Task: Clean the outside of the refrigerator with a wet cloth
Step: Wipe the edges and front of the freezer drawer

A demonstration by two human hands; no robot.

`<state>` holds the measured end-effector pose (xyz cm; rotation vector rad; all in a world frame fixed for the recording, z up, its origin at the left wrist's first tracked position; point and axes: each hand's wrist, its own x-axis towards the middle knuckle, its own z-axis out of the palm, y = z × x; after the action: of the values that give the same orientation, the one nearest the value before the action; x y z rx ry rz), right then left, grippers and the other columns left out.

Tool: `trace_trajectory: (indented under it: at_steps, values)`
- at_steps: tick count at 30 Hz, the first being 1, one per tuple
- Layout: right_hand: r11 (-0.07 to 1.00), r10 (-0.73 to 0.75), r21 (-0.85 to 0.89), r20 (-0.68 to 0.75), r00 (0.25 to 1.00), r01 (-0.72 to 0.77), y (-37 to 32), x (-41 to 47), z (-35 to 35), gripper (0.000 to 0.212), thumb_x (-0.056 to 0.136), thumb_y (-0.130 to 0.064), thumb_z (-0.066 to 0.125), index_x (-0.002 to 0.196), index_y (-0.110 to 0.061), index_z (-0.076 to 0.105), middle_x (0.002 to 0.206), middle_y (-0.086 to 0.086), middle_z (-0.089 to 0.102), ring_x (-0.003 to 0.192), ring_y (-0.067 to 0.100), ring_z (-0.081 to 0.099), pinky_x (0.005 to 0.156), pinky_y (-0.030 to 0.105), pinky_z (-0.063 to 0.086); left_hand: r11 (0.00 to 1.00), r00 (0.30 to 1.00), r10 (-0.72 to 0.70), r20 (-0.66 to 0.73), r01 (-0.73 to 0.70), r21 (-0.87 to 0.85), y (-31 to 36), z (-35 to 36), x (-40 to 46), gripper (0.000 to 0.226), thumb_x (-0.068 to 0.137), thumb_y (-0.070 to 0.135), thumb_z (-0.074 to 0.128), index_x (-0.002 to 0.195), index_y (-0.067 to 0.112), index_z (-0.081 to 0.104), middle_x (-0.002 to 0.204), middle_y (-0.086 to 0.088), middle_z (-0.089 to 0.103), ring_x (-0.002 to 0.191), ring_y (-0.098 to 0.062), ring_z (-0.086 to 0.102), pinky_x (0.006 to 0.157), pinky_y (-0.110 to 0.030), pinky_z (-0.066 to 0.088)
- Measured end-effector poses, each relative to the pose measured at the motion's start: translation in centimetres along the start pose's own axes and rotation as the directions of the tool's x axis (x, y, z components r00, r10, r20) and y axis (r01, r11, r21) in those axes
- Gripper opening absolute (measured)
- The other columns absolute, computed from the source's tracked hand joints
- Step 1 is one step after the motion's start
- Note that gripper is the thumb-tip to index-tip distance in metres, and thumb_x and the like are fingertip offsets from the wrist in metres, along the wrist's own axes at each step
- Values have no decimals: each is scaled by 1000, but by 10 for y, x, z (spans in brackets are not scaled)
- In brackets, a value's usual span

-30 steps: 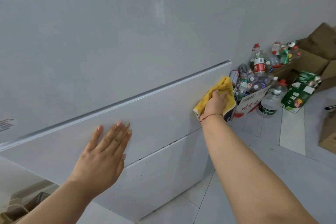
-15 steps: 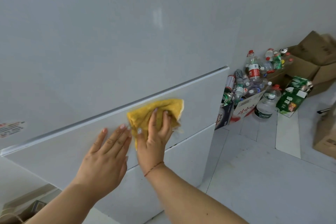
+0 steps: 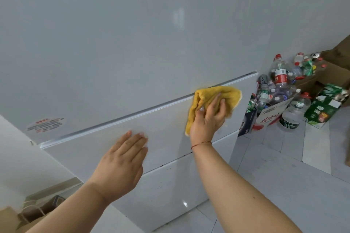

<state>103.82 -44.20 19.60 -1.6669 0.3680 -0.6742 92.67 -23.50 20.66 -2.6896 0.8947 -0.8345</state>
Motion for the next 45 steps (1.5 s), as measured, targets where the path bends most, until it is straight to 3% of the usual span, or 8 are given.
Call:
trace_trajectory:
  at_steps: [8, 16, 21, 26, 32, 38, 42, 45]
  values:
    - [988, 149, 14, 99, 984, -151, -17, -123, 48, 66, 81, -50, 32, 141, -39, 5, 151, 2, 22, 131, 19, 19, 113, 28, 11, 994, 988, -98, -119, 91, -65, -17, -36, -49, 22, 81, 10, 50, 79, 6, 72, 81, -7, 67, 88, -24, 54, 79, -34, 44]
    - [967, 169, 120, 354, 920, -224, -45, -234, 79, 64, 95, -15, 52, 143, -41, 17, 137, -8, 21, 117, 0, 28, 98, 6, 25, 931, 919, -365, -151, 354, -91, -36, -63, -112, 27, 85, 13, 45, 81, 4, 70, 81, -8, 65, 85, -23, 52, 77, -31, 42]
    - [881, 210, 186, 670, 712, -435, -53, -276, 83, 42, 99, -11, 47, 136, -30, 39, 112, -18, 37, 91, -25, 46, 73, -6, 35, 863, 843, -505, -187, 489, -127, -43, -74, -146, 28, 86, 14, 44, 79, 1, 68, 80, -10, 64, 80, -26, 54, 74, -33, 44]
    - [823, 192, 106, 873, 448, -559, -44, -292, 73, 49, 97, -3, 42, 138, -30, 47, 121, -8, 50, 108, -2, 53, 95, 10, 41, 752, 740, -654, -157, 614, -238, -44, -88, -171, 31, 86, 19, 42, 82, -1, 65, 82, -9, 62, 85, -20, 48, 78, -25, 38]
    - [393, 287, 92, 933, 216, -915, -39, -300, 55, 33, 84, -17, 53, 115, -15, 65, 90, 10, 65, 91, 27, 61, 88, 42, 47, 248, 362, -919, 154, 838, -487, -36, -97, -191, 20, 83, 30, 41, 90, 20, 57, 84, 11, 55, 79, -9, 51, 68, -22, 36]
    - [187, 180, 136, 969, 170, -973, -61, -287, 40, 28, 81, -38, 58, 90, -12, 58, 87, 13, 55, 85, 30, 55, 79, 38, 45, 3, 240, -903, 356, 832, -554, -28, -105, -189, 18, 98, 31, 47, 95, 21, 61, 90, 1, 64, 88, -20, 59, 72, -32, 44]
    - [177, 201, 45, 976, 81, -983, -72, -281, 31, 78, 82, -60, 50, 138, -7, 46, 141, 24, 44, 124, 40, 47, 104, 50, 35, -672, 100, -612, 784, 457, -583, -25, -118, -171, 47, 103, 40, 36, 99, 9, 71, 94, -13, 73, 90, -29, 67, 84, -41, 51]
    - [201, 171, 10, 984, 45, -980, -77, -275, 23, 83, 77, -66, 39, 130, -4, 57, 132, 27, 53, 118, 41, 55, 97, 52, 44, -784, 144, -519, 843, 312, -536, -27, -124, -176, 40, 98, 38, 47, 91, 8, 73, 88, -11, 69, 85, -28, 63, 93, -49, 47]
